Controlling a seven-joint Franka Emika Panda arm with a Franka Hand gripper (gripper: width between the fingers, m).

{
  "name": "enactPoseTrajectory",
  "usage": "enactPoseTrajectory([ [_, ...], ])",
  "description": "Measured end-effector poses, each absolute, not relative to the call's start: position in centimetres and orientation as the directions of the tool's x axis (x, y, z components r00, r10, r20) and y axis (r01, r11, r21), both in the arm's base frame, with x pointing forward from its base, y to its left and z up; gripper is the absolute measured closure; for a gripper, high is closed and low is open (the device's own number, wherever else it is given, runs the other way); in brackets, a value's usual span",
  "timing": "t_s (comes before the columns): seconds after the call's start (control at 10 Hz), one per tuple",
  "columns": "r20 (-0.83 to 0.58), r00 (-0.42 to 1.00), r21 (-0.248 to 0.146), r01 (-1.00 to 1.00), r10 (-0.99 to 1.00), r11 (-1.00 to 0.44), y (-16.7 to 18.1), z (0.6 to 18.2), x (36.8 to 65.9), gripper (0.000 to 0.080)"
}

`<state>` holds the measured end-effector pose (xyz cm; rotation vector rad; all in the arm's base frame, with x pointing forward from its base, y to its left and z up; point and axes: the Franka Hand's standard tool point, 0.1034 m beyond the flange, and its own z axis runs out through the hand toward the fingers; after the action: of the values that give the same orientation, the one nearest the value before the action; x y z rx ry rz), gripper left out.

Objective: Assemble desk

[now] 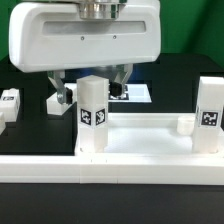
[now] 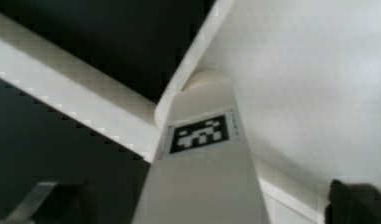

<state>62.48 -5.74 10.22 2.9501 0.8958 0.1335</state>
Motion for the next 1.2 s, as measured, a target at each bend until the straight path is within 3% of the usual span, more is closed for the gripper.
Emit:
enactPoseTrajectory([
  [0.2, 0.056, 0.768, 0.086, 0.633, 0.638, -0.769, -6.04, 10.21, 62.44, 0.0150],
  [0.4, 0.055, 0.765, 0.086, 0.637, 0.642, -0.766, -6.06, 10.19, 62.41, 0.0411],
  [0.5, 0.053, 0.771, 0.082, 0.630, 0.635, -0.772, -6.01, 10.14, 62.30, 0.0411],
  [0.6, 0.053, 0.780, 0.080, 0.619, 0.624, -0.781, -6.01, 10.13, 62.27, 0.0505],
  [0.8, 0.055, 0.789, 0.078, 0.607, 0.612, -0.791, -5.99, 10.13, 62.27, 0.0505],
  [1.2, 0.087, 0.964, 0.034, 0.251, 0.253, -0.967, -5.99, 10.09, 62.21, 0.0505],
])
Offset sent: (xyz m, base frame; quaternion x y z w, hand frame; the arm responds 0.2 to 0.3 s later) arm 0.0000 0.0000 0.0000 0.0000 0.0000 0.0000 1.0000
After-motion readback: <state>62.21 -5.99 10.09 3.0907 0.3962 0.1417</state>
